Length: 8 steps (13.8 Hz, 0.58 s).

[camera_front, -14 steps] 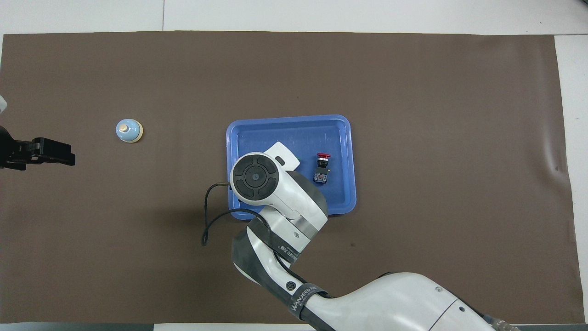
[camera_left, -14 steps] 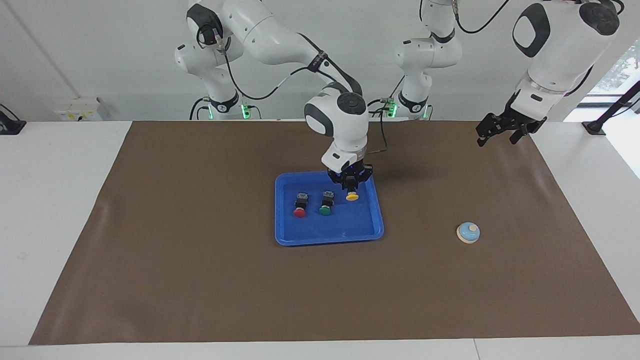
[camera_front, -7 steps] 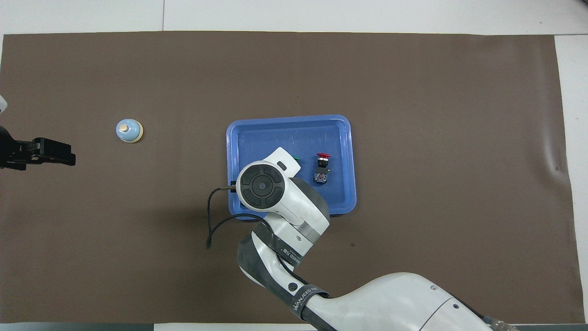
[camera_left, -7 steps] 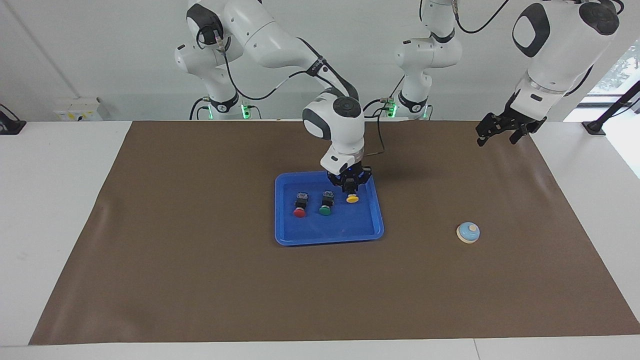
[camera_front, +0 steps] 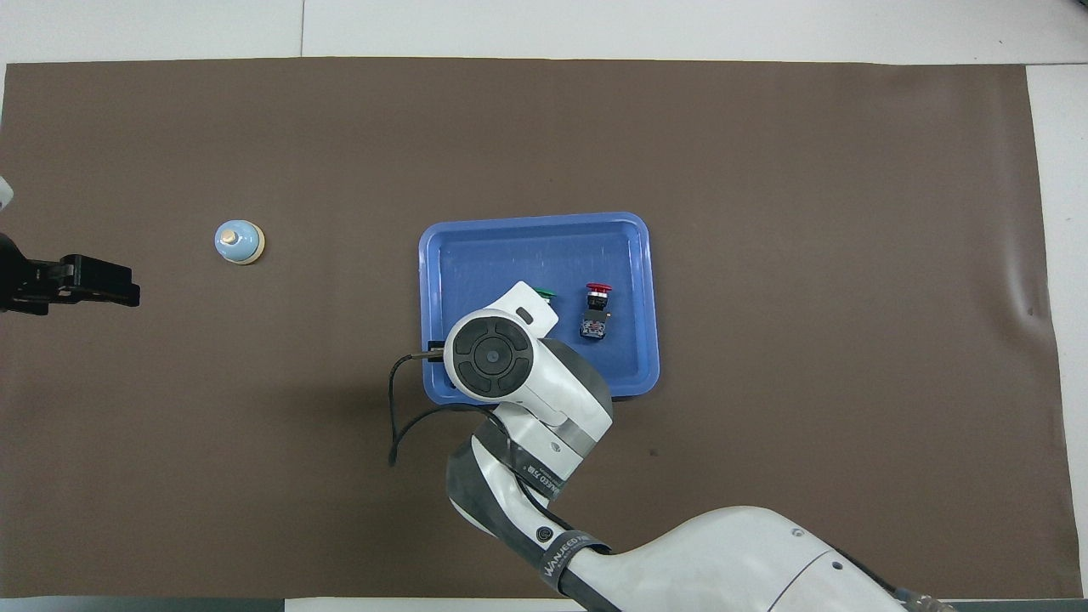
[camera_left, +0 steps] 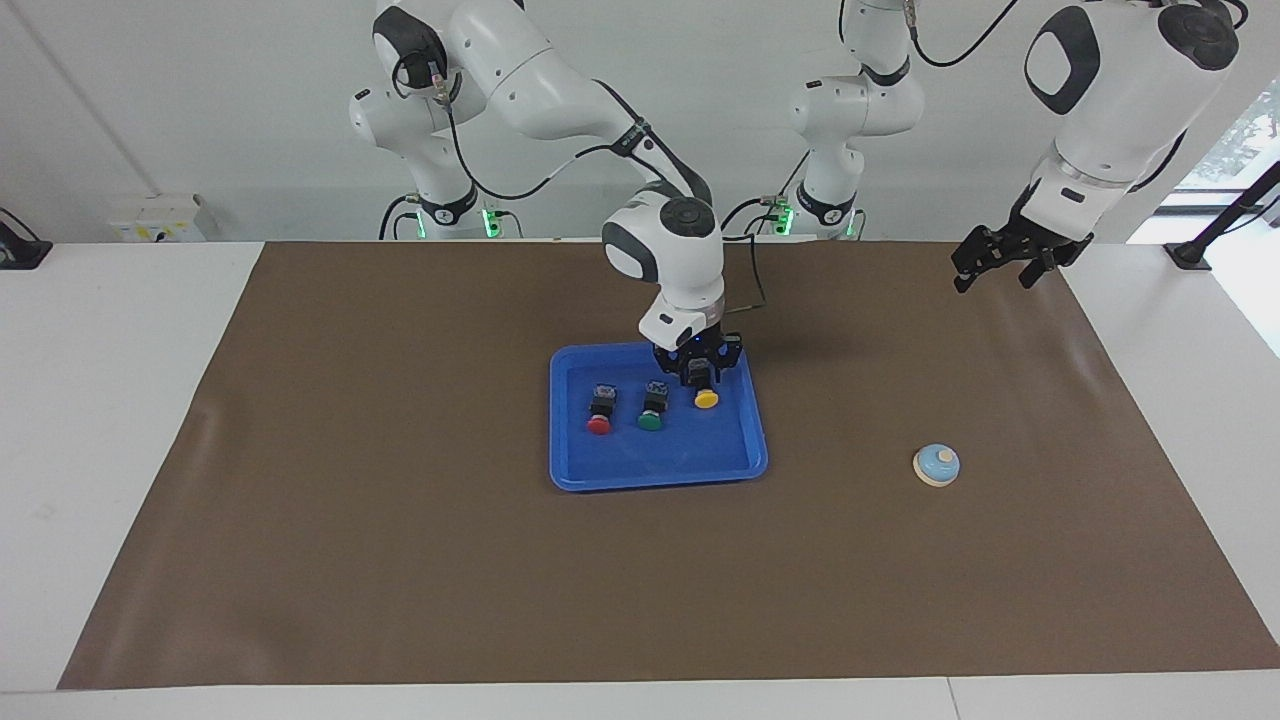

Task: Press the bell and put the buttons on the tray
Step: 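Carry the yellow button into the tray and release it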

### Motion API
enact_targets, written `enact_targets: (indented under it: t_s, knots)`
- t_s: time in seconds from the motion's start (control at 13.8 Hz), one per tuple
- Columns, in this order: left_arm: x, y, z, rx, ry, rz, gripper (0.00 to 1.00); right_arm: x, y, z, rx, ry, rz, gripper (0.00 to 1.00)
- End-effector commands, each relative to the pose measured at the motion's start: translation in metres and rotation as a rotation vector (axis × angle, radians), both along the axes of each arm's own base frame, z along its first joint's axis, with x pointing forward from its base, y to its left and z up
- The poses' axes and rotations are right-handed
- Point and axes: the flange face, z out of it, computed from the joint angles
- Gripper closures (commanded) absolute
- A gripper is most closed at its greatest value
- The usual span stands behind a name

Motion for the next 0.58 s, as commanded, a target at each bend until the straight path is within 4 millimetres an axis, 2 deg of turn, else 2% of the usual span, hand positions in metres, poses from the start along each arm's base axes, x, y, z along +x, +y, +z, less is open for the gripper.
enact_targets:
  t_s: [0.0, 0.15, 0.29, 0.51]
  knots:
    - [-0.003, 0.003, 0.004, 0.005, -0.006, 0.004, 0.0, -0.002, 0.001, 0.017, -0.016, -0.001, -0.053, 0.0]
    - [-0.003, 0.002, 0.004, 0.005, -0.006, 0.003, 0.0, 0.009, 0.008, 0.05, -0.049, 0.032, -0.096, 0.0]
    - [-0.003, 0.002, 0.004, 0.005, -0.006, 0.003, 0.0, 0.029, -0.005, 0.085, -0.079, 0.062, -0.141, 0.0]
    - [-0.003, 0.003, 0.004, 0.005, -0.006, 0.004, 0.0, 0.057, -0.076, 0.15, -0.116, 0.066, -0.208, 0.0]
